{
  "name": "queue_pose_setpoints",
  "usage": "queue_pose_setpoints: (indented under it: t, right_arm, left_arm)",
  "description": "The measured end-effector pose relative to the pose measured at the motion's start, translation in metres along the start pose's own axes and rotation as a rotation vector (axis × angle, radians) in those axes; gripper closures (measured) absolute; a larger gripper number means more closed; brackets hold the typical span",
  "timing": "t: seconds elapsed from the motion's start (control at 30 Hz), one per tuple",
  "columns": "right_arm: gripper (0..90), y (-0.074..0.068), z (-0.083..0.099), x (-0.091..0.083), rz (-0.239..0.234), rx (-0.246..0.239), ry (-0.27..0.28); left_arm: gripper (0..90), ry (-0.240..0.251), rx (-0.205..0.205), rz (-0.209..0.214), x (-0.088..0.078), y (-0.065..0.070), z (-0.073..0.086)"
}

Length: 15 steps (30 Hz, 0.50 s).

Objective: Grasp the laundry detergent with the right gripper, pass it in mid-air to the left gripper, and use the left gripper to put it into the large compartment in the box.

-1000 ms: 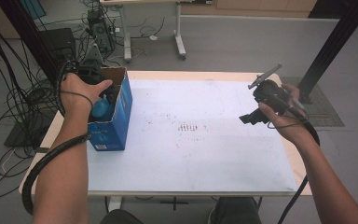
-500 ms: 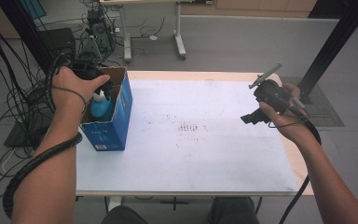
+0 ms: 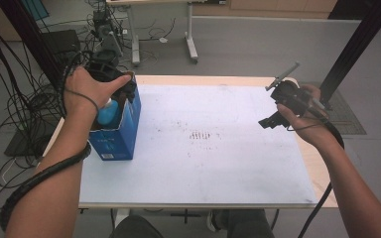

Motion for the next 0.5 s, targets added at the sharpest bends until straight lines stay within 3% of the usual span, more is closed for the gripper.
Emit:
queue_pose_setpoints:
  t: [0.1,0.27,0.5]
  right_arm:
    - [6.8,0.002,-0.001,0.0,-0.008,0.0,-0.002]
    - [6.8,0.005,-0.003,0.001,-0.008,-0.005,-0.014]
    - [6.8,0.016,-0.007,-0.001,0.003,-0.002,-0.026]
  left_arm:
    - [13.3,0.013,0.029,0.022,0.0,0.013,-0.003]
    - [13.3,0.011,0.085,0.011,0.0,0.033,-0.006]
    - [13.3,0.02,0.136,0.031,0.001,0.057,-0.01]
Point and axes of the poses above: each handheld gripper's, and its own axes: x roughly forward along the jaws, z roughly out of its underside, y roughly to its right, the point moved 1 cm from there along x, roughly forward along the jaws, and after that the axes turned 2 degrees about -z, right-handed, at the moved point
